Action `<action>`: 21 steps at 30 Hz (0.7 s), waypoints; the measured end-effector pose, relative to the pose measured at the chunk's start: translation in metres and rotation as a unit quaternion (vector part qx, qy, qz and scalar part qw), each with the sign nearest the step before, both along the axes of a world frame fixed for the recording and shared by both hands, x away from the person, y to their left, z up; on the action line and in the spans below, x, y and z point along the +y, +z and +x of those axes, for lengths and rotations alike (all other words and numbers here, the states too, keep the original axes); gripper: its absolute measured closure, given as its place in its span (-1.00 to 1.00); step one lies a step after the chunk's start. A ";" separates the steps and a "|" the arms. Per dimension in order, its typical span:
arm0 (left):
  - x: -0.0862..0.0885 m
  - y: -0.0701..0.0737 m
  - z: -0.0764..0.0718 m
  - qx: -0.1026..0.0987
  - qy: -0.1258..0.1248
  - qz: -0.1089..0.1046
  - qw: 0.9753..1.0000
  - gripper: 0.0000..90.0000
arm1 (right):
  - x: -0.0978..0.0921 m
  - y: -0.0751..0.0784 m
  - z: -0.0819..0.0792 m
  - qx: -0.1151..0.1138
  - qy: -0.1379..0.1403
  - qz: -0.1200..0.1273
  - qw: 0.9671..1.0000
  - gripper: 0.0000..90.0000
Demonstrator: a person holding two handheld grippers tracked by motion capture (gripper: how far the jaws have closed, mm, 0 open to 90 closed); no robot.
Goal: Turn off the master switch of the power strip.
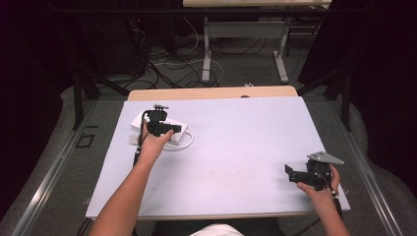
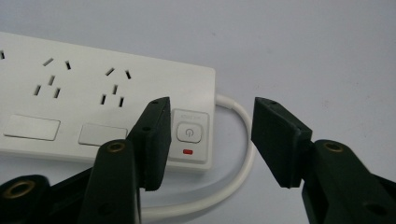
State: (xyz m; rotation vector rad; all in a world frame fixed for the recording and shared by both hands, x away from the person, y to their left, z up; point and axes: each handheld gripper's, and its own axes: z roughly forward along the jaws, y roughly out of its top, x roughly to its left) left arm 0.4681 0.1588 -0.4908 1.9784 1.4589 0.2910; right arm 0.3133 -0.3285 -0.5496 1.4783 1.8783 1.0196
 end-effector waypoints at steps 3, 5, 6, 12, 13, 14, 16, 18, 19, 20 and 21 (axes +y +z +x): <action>-0.001 0.001 -0.001 -0.004 -0.003 0.000 1.000 0.02 | -0.001 0.000 -0.001 -0.002 -0.001 -0.001 1.000 -0.98; -0.002 0.002 -0.002 -0.006 -0.005 0.000 1.000 0.02 | -0.001 0.000 -0.001 -0.004 -0.001 -0.004 1.000 -0.98; -0.003 0.002 -0.004 -0.009 -0.010 0.000 1.000 0.00 | -0.001 0.000 -0.001 -0.007 -0.003 -0.002 1.000 -0.98; -0.005 0.004 -0.008 -0.014 -0.013 0.003 1.000 -0.16 | -0.001 0.000 -0.001 -0.008 -0.004 -0.001 1.000 -0.98; -0.005 0.004 -0.009 -0.016 -0.015 0.001 1.000 -0.16 | -0.001 0.000 -0.001 -0.008 -0.004 -0.001 1.000 -0.98; -0.005 0.004 -0.010 -0.015 -0.017 0.001 1.000 -0.28 | -0.001 0.001 -0.002 -0.004 -0.001 0.000 1.000 -0.98; -0.005 0.005 -0.013 -0.017 -0.020 0.001 1.000 -0.33 | -0.001 0.001 -0.002 -0.003 -0.004 0.003 1.000 -0.98; -0.004 0.006 -0.015 -0.016 -0.018 -0.003 1.000 -0.34 | -0.001 0.001 -0.002 -0.004 -0.002 0.001 1.000 -0.98; -0.003 0.007 -0.016 -0.019 -0.021 -0.003 1.000 -0.36 | -0.001 0.001 -0.002 -0.004 -0.001 0.001 1.000 -0.98; -0.003 0.008 -0.017 -0.020 -0.021 -0.005 1.000 -0.39 | -0.001 0.001 -0.002 -0.008 -0.004 -0.001 1.000 -0.98; -0.002 0.008 -0.019 -0.020 -0.023 -0.008 1.000 -0.39 | -0.001 0.001 -0.002 -0.008 -0.004 -0.001 1.000 -0.98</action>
